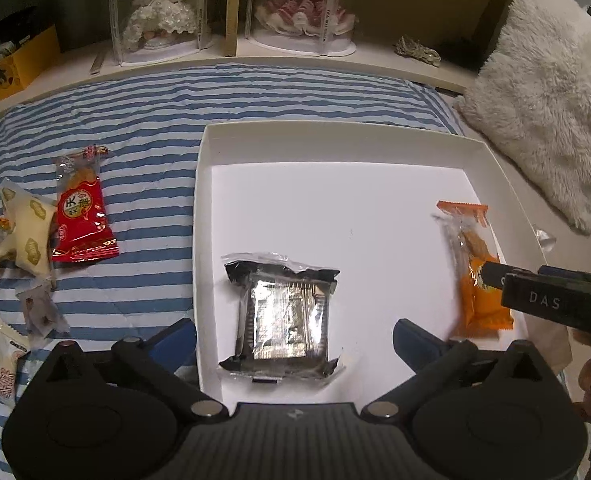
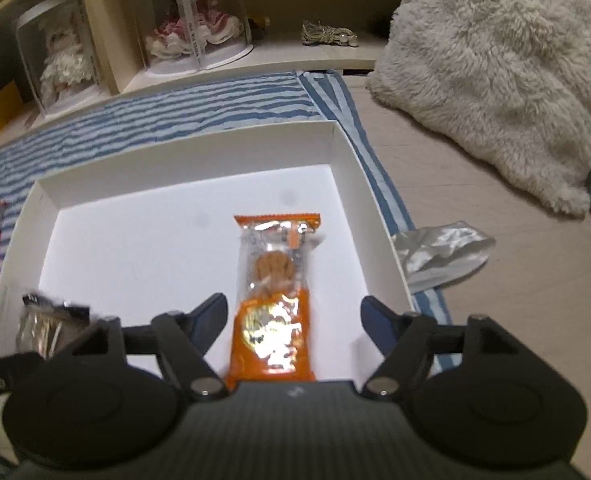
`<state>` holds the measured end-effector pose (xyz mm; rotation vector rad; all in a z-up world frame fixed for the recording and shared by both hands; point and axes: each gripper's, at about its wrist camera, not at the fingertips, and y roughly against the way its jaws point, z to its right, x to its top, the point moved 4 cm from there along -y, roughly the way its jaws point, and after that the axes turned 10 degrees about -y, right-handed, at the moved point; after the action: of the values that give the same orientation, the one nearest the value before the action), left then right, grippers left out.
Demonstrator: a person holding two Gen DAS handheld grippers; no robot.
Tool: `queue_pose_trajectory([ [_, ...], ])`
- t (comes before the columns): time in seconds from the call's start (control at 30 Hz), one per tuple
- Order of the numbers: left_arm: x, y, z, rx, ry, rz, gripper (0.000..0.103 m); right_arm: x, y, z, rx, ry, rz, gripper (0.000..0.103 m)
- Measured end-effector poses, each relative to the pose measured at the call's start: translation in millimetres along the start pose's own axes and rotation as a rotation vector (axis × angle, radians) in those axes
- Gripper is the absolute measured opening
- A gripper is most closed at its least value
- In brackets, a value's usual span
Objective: Organize snacks
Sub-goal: 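Open and lift both tools away from the white tray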
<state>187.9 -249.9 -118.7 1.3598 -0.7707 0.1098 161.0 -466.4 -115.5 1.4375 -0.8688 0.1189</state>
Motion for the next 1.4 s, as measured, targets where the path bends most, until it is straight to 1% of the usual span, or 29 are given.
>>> queue_pose_trajectory([
  [0.07, -2, 3, -1, 0.004, 0.000, 0.001, 0.103, -3, 4, 0, -0.016, 0.017, 0.000, 0.081],
  [0.27, -7, 13, -7, 0.026, 0.012, 0.004, 0.103, -12, 17, 4, -0.034, 0.020, 0.001, 0.091],
  [0.43, -11, 22, -10, 0.035, 0.007, 0.009, 0.103, -16, 32, 5, -0.019, 0.016, 0.024, 0.096],
  [0.5, -12, 26, -11, 0.036, 0.003, 0.011, 0.103, -17, 39, 6, -0.015, 0.014, 0.042, 0.100],
  [0.6, -14, 32, -13, 0.031, -0.007, 0.014, 0.103, -18, 49, 8, -0.007, 0.000, 0.050, 0.102],
  [0.73, -18, 39, -15, 0.015, -0.010, 0.011, 0.103, -21, 61, 6, 0.007, 0.003, 0.055, 0.102],
  [0.87, -22, 48, -20, 0.012, -0.012, 0.024, 0.103, -21, 73, -1, 0.004, 0.013, 0.084, 0.102],
  [1.1, -25, 67, -43, 0.036, 0.021, 0.050, 0.103, -22, 92, -19, 0.047, 0.052, 0.119, 0.102],
  [1.23, -26, 78, -57, 0.050, 0.034, 0.063, 0.103, -25, 98, -31, 0.063, 0.077, 0.119, 0.102],
  [1.4, -31, 91, -75, 0.070, 0.027, 0.076, 0.103, -30, 104, -46, 0.080, 0.103, 0.120, 0.102],
])
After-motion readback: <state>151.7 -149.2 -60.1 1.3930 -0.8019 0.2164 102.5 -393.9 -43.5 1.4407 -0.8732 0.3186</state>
